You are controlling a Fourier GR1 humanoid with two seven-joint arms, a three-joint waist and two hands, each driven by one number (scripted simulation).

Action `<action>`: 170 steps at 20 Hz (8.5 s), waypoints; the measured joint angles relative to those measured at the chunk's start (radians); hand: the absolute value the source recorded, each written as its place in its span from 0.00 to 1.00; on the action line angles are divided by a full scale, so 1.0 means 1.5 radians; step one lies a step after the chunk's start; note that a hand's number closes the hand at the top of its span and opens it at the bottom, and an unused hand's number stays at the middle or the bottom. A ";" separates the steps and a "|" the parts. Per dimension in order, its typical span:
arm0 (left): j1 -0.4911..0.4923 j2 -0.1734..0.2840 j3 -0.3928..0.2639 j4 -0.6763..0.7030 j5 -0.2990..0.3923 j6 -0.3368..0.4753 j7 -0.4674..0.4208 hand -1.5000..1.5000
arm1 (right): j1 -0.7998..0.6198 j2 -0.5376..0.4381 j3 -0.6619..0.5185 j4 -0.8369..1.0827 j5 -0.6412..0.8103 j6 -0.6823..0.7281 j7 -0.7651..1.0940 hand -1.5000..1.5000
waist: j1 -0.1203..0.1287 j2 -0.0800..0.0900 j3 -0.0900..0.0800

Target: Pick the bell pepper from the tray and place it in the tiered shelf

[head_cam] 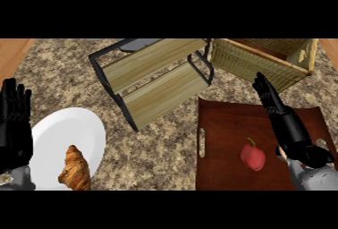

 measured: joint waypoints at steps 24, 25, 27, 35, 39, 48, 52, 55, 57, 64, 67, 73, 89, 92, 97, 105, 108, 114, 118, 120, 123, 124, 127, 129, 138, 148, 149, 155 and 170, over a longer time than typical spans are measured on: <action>0.023 -0.002 -0.061 0.171 0.103 -0.174 0.214 0.50 | 0.661 0.016 -0.188 -0.301 0.050 -0.261 -0.042 0.00 | -0.042 -0.009 -0.005; 0.019 -0.003 -0.062 0.171 0.104 -0.178 0.217 0.50 | 0.680 0.006 -0.179 -0.325 0.064 -0.262 -0.023 0.00 | -0.038 -0.008 -0.005; 0.016 -0.005 -0.065 0.166 0.101 -0.176 0.223 0.50 | 0.724 -0.017 -0.165 -0.385 0.087 -0.264 0.023 0.00 | -0.031 -0.007 -0.006; -0.015 -0.009 -0.070 0.180 0.096 -0.192 0.230 0.50 | 0.747 -0.079 -0.115 -0.536 0.269 -0.344 0.334 0.00 | -0.002 0.002 -0.007; -0.024 -0.017 -0.073 0.188 0.089 -0.192 0.225 0.50 | 0.703 -0.098 -0.113 -0.533 0.311 -0.364 0.476 0.00 | 0.008 0.004 -0.007; -0.042 -0.026 -0.083 0.196 0.071 -0.186 0.241 0.50 | 0.529 -0.146 -0.091 -0.496 0.417 -0.288 0.763 0.00 | 0.021 0.004 -0.007; -0.043 -0.029 -0.081 0.201 0.066 -0.185 0.242 0.50 | 0.436 -0.134 -0.044 -0.478 0.496 -0.230 0.850 0.00 | 0.019 0.002 -0.006; -0.041 -0.027 -0.076 0.200 0.069 -0.190 0.246 0.50 | 0.383 -0.097 -0.008 -0.443 0.556 -0.197 0.889 0.00 | 0.014 0.000 -0.006; -0.035 -0.030 -0.076 0.197 0.066 -0.187 0.244 0.50 | 0.347 -0.063 0.008 -0.414 0.593 -0.182 0.907 0.00 | 0.012 -0.001 -0.006; -0.028 -0.028 -0.059 0.202 0.071 -0.195 0.240 0.50 | 0.263 0.053 0.045 -0.333 0.715 -0.132 0.943 0.00 | 0.000 -0.005 -0.005; -0.022 -0.028 -0.054 0.199 0.072 -0.200 0.238 0.50 | 0.235 0.098 0.045 -0.303 0.748 -0.113 0.945 0.00 | -0.004 -0.006 -0.004; -0.023 -0.034 -0.048 0.203 0.065 -0.196 0.241 0.50 | 0.203 0.181 0.034 -0.219 0.803 -0.089 0.927 0.00 | -0.009 -0.007 -0.002; -0.012 -0.045 -0.026 0.200 0.047 -0.217 0.230 0.50 | 0.181 0.288 -0.071 -0.090 0.880 -0.075 0.844 0.00 | -0.013 -0.009 -0.003; -0.014 -0.052 -0.023 0.199 0.040 -0.218 0.239 0.50 | 0.166 0.297 -0.092 -0.078 0.874 -0.071 0.832 0.00 | -0.013 -0.010 -0.003; -0.020 -0.053 -0.015 0.211 0.034 -0.228 0.229 0.50 | 0.143 0.299 -0.077 -0.026 0.857 -0.036 0.793 1.00 | -0.010 -0.014 -0.009; -0.025 -0.061 -0.001 0.218 0.025 -0.235 0.233 0.50 | 0.112 0.315 -0.046 0.019 0.841 -0.038 0.754 1.00 | -0.011 -0.014 -0.007; -0.024 -0.069 0.004 0.222 0.017 -0.235 0.222 0.50 | 0.115 0.319 -0.024 0.006 0.861 -0.050 0.752 1.00 | -0.012 -0.013 -0.003; -0.043 -0.079 -0.018 0.212 0.015 -0.248 0.228 0.50 | 0.061 0.322 0.165 0.016 0.820 0.083 0.606 1.00 | 0.033 -0.003 -0.003; -0.046 -0.078 -0.023 0.217 0.014 -0.255 0.232 0.50 | 0.018 0.324 0.289 -0.020 0.746 0.185 0.503 1.00 | 0.038 -0.003 -0.003; -0.039 -0.075 -0.018 0.212 0.012 -0.248 0.241 0.50 | -0.005 0.325 0.323 -0.073 0.715 0.228 0.480 1.00 | 0.025 -0.006 -0.003; -0.025 -0.069 -0.007 0.205 0.016 -0.246 0.247 0.50 | -0.034 0.325 0.340 -0.183 0.685 0.284 0.490 1.00 | 0.007 -0.009 -0.002; -0.021 -0.070 -0.005 0.201 0.017 -0.243 0.252 0.50 | -0.046 0.324 0.337 -0.215 0.680 0.299 0.501 1.00 | 0.002 -0.010 -0.002; -0.009 -0.074 -0.006 0.190 0.010 -0.235 0.247 0.50 | -0.079 0.324 0.310 -0.326 0.651 0.342 0.559 1.00 | -0.006 -0.011 -0.002; -0.008 -0.072 0.001 0.192 0.014 -0.239 0.244 0.50 | -0.122 0.325 0.273 -0.384 0.616 0.379 0.614 1.00 | -0.009 -0.010 -0.002; -0.013 -0.078 0.002 0.186 0.008 -0.236 0.259 0.50 | -0.381 0.322 0.059 -0.410 0.446 0.414 0.767 1.00 | -0.008 -0.009 -0.003; -0.026 -0.077 0.011 0.202 0.010 -0.250 0.258 0.50 | -0.654 0.295 -0.173 -0.151 0.370 0.416 0.750 1.00 | -0.005 -0.007 -0.003; -0.027 -0.080 0.012 0.203 0.009 -0.247 0.258 0.50 | -0.669 0.287 -0.185 -0.126 0.368 0.420 0.740 1.00 | -0.005 -0.007 -0.003; -0.030 -0.078 0.016 0.202 0.010 -0.258 0.255 0.50 | -0.749 0.259 -0.230 0.034 0.366 0.425 0.668 1.00 | -0.004 -0.005 -0.003; -0.025 -0.087 0.017 0.191 0.001 -0.266 0.253 0.50 | -0.812 0.249 -0.207 0.323 0.457 0.370 0.435 1.00 | 0.000 -0.003 -0.004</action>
